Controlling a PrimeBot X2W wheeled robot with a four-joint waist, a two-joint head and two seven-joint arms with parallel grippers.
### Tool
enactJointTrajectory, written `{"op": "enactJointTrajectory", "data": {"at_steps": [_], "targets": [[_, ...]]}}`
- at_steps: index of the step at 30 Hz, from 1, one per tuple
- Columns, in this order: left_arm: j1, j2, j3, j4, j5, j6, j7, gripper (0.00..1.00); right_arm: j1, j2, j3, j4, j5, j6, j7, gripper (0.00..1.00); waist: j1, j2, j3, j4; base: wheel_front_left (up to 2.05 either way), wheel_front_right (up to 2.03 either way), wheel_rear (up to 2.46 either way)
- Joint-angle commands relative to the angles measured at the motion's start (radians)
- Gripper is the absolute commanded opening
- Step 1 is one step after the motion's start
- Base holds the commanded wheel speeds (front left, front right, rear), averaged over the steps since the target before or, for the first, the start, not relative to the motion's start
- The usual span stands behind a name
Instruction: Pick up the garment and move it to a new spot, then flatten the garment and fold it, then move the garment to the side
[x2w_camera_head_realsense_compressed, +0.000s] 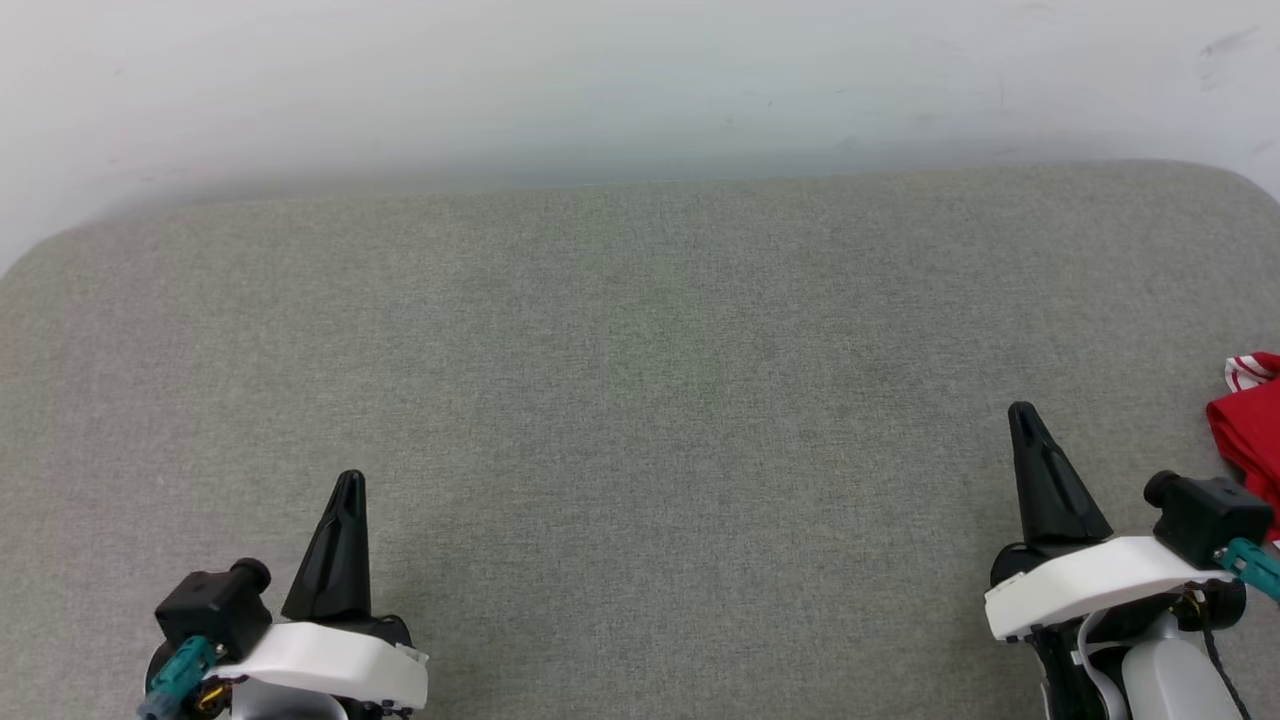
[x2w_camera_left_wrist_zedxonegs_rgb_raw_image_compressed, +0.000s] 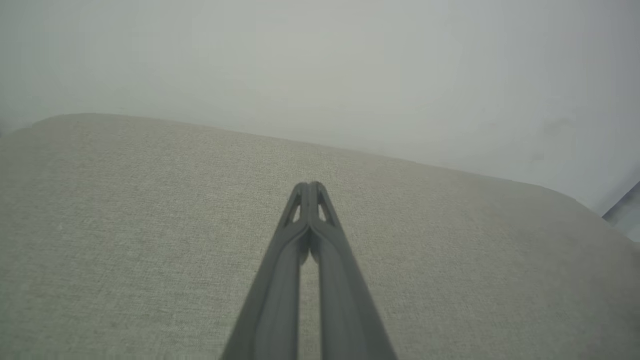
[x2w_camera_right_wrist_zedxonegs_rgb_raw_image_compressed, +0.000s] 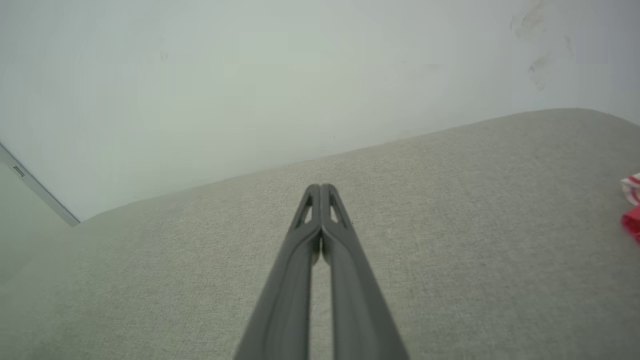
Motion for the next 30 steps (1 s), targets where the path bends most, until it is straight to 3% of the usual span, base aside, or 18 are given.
{"op": "enactJointTrajectory", "data": {"at_steps": [1,30], "targets": [[-0.025,0.003,0.008,-0.009,-0.051,-0.001,0.011,0.00,-0.012,-0.002,-0.004,-0.011,0.051,0.000,0.008,0.00,0.0000,-0.0001,-0.002,0.001,0.00,0.00,0.00],[-0.055,0.000,0.028,0.048,-0.510,-0.005,0.124,0.00,0.006,-0.006,-0.033,0.006,0.490,0.000,0.097,0.00,0.0000,-0.0001,-0.025,0.012,0.00,0.00,0.00]]}}
